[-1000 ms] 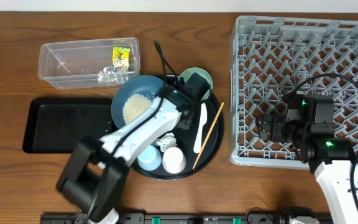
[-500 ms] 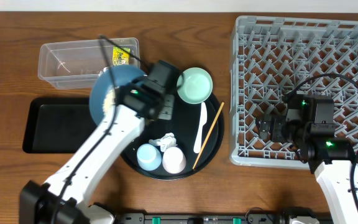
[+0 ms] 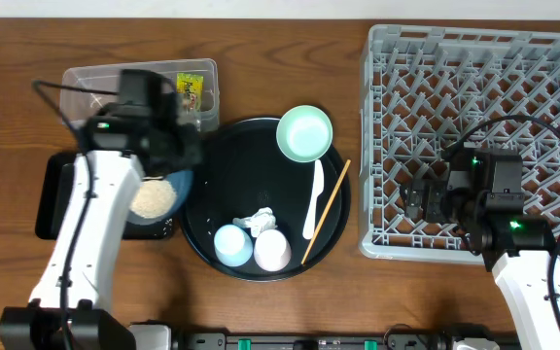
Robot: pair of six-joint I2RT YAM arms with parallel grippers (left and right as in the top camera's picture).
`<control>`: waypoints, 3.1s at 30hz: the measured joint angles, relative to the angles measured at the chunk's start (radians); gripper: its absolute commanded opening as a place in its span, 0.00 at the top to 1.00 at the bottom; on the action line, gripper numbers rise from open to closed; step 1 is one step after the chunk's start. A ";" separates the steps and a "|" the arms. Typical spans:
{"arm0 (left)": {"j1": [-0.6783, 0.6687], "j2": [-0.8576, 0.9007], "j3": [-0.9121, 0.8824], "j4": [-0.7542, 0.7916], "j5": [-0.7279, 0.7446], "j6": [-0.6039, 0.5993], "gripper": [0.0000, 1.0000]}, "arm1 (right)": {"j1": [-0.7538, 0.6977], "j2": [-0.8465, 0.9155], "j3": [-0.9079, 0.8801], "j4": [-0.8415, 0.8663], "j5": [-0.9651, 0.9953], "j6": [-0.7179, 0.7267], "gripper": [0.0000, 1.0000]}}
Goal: Sort waste into correct bins and load items into the dishwasher rack
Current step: 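Lift the blue plate left and tip the rice onto the black tray, then return the emptied blue plate onto the round black tray with left gripper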
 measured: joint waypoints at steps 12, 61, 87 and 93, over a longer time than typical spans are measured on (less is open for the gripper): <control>0.376 0.005 -0.007 0.035 0.438 0.140 0.94 | 0.000 0.000 0.000 -0.002 0.000 0.002 0.01; 0.743 0.159 -0.097 0.072 1.202 0.229 0.94 | 0.000 0.000 0.000 -0.020 0.000 0.003 0.01; 0.605 0.091 -0.097 0.061 1.221 0.252 0.94 | 0.000 0.000 0.000 -0.022 0.000 0.003 0.01; 0.388 0.006 -0.097 0.077 1.046 0.251 0.94 | 0.000 0.000 0.000 -0.022 0.000 0.010 0.01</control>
